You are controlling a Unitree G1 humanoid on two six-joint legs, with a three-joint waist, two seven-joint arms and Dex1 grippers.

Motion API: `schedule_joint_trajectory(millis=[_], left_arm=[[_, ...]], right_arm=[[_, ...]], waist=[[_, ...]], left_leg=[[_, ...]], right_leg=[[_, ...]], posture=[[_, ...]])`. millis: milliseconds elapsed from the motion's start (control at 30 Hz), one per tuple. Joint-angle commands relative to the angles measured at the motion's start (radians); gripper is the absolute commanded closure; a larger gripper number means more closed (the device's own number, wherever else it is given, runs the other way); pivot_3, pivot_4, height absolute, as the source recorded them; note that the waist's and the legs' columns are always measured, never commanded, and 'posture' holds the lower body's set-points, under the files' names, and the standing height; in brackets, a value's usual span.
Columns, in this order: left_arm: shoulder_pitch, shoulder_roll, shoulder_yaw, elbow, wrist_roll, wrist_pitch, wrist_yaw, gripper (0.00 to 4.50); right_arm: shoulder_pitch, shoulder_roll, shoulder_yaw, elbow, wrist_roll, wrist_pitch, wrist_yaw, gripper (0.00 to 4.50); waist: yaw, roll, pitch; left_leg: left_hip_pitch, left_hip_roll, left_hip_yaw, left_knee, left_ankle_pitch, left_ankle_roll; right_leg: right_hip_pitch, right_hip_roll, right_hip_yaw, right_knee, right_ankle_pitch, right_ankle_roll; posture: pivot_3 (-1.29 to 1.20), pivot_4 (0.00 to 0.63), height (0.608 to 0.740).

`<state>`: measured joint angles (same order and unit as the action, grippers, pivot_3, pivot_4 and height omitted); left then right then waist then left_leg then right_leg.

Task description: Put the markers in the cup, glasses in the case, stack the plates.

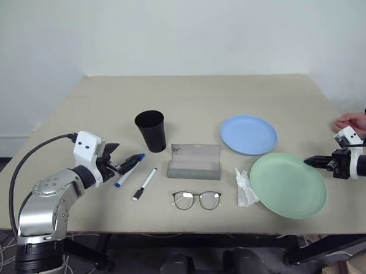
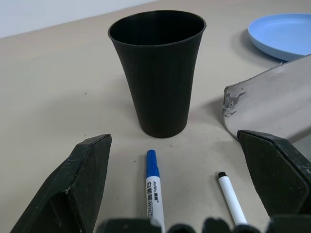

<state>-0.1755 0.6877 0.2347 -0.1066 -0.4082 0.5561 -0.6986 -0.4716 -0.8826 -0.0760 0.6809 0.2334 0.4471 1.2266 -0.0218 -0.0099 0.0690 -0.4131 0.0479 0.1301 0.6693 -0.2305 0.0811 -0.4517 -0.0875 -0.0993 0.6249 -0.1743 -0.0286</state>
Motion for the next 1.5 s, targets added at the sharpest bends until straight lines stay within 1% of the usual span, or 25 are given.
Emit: schedule_joint_trajectory(millis=[33, 133, 233, 367, 533, 600, 667, 833, 867, 900, 1200, 1367, 1500], left_arm=[[-0.007, 0.004, 0.022, -0.031, -0.005, -0.019, 0.004, 0.06], [-0.004, 0.003, 0.022, -0.032, -0.005, -0.02, 0.005, 0.06], [-0.001, 0.002, 0.022, -0.033, -0.005, -0.021, 0.006, 0.06], [0.001, 0.001, 0.023, -0.031, -0.005, -0.023, 0.006, 0.06], [0.002, 0.002, 0.025, -0.029, -0.005, -0.024, 0.004, 0.06], [0.001, 0.002, 0.025, -0.026, -0.004, -0.025, 0.003, 0.06], [0.001, 0.003, 0.025, -0.027, -0.004, -0.025, 0.003, 0.06], [0.002, 0.003, 0.025, -0.028, -0.005, -0.025, 0.002, 0.06], [0.003, 0.003, 0.025, -0.028, -0.005, -0.025, 0.003, 0.06], [0.003, 0.003, 0.025, -0.028, -0.004, -0.026, 0.002, 0.06], [0.005, 0.003, 0.025, -0.029, -0.005, -0.025, 0.004, 0.06], [0.007, 0.002, 0.026, -0.031, -0.005, -0.023, 0.007, 0.06], [0.01, 0.002, 0.026, -0.033, -0.004, -0.022, 0.008, 0.06]], right_arm=[[-0.027, -0.03, 0.008, 0.022, -0.02, -0.034, 0.029, 4.34], [-0.033, -0.034, 0.018, 0.035, -0.03, -0.043, 0.043, 3.74], [-0.038, -0.032, 0.02, 0.043, -0.039, -0.053, 0.048, 2.71], [-0.052, -0.023, 0.024, 0.079, -0.069, -0.094, 0.02, 1.34], [-0.059, -0.018, 0.026, 0.098, -0.076, -0.093, 0.02, 1.34], [-0.061, -0.015, 0.028, 0.105, -0.08, -0.09, 0.015, 1.74], [-0.057, -0.014, 0.028, 0.097, -0.078, -0.084, 0.016, 2.27], [-0.048, -0.016, 0.032, 0.087, -0.079, -0.075, 0.02, 4.08], [-0.044, -0.016, 0.035, 0.084, -0.08, -0.077, 0.024, 4.39], [-0.039, -0.017, 0.038, 0.077, -0.08, -0.077, 0.03, 4.48], [-0.052, -0.014, 0.033, 0.086, -0.075, -0.075, 0.037, 4.48], [-0.09, -0.012, -0.024, 0.078, 0.003, 0.004, 0.082, 4.48], [-0.127, -0.012, -0.071, 0.079, 0.056, 0.069, 0.085, 4.48]], waist=[[0.0, 0.0, 0.0], [0.0, 0.0, 0.0], [0.0, 0.0, 0.0], [0.0, 0.0, 0.0], [0.0, 0.0, 0.0], [0.0, 0.0, 0.0], [0.0, 0.0, 0.0], [0.0, 0.0, 0.0], [0.0, 0.0, 0.0], [0.0, 0.0, 0.0], [0.0, 0.0, 0.0], [0.0, 0.0, 0.0], [-0.001, 0.001, 0.0]], left_leg=[[0.0, 0.0, 0.0, 0.0, 0.0, 0.0], [0.0, 0.0, 0.0, 0.0, 0.0, 0.0], [0.0, 0.0, 0.0, 0.0, 0.0, 0.0], [0.0, 0.0, 0.0, 0.0, 0.0, 0.0], [0.0, 0.0, 0.0, 0.0, 0.0, 0.0], [0.0, 0.0, 0.0, 0.0, 0.0, 0.0], [0.0, 0.0, 0.0, 0.0, 0.0, 0.0], [0.0, 0.0, 0.0, 0.0, 0.0, 0.0], [0.0, 0.0, 0.0, 0.0, 0.0, 0.0], [0.0, 0.0, 0.0, 0.0, 0.0, 0.0], [0.0, 0.0, 0.0, 0.001, 0.0, 0.0], [0.0, 0.0, 0.0, 0.001, 0.0, 0.0], [0.0, 0.0, 0.0, 0.001, 0.0, 0.0]], right_leg=[[0.0, 0.0, 0.0, 0.0, 0.0, 0.0], [0.0, 0.0, 0.0, 0.0, 0.0, 0.0], [0.0, 0.0, 0.0, 0.0, 0.0, 0.0], [0.0, 0.0, 0.0, 0.0, 0.0, 0.0], [0.0, 0.0, 0.0, 0.0, 0.0, 0.0], [0.0, 0.0, 0.0, 0.0, 0.0, 0.0], [0.0, 0.0, 0.0, 0.0, 0.0, 0.0], [0.0, 0.0, 0.0, 0.0, 0.0, 0.0], [0.0, 0.0, 0.0, 0.0, 0.0, 0.0], [0.0, 0.0, 0.0, 0.0, 0.0, 0.0], [0.001, 0.0, 0.0, 0.0, 0.0, 0.0], [0.001, 0.0, 0.0, 0.0, 0.0, 0.0], [0.001, 0.0, 0.0, 0.0, 0.0, 0.0]], posture=[[0.0, 0.0, 0.727], [0.0, 0.0, 0.727], [0.0, 0.0, 0.727], [0.0, 0.0, 0.727], [0.0, 0.0, 0.727], [0.0, 0.0, 0.727], [0.0, 0.0, 0.727], [0.0, 0.0, 0.727], [0.0, 0.0, 0.727], [0.0, 0.0, 0.727], [0.0, 0.0, 0.727], [0.0, 0.0, 0.727], [0.0, 0.0, 0.727]])
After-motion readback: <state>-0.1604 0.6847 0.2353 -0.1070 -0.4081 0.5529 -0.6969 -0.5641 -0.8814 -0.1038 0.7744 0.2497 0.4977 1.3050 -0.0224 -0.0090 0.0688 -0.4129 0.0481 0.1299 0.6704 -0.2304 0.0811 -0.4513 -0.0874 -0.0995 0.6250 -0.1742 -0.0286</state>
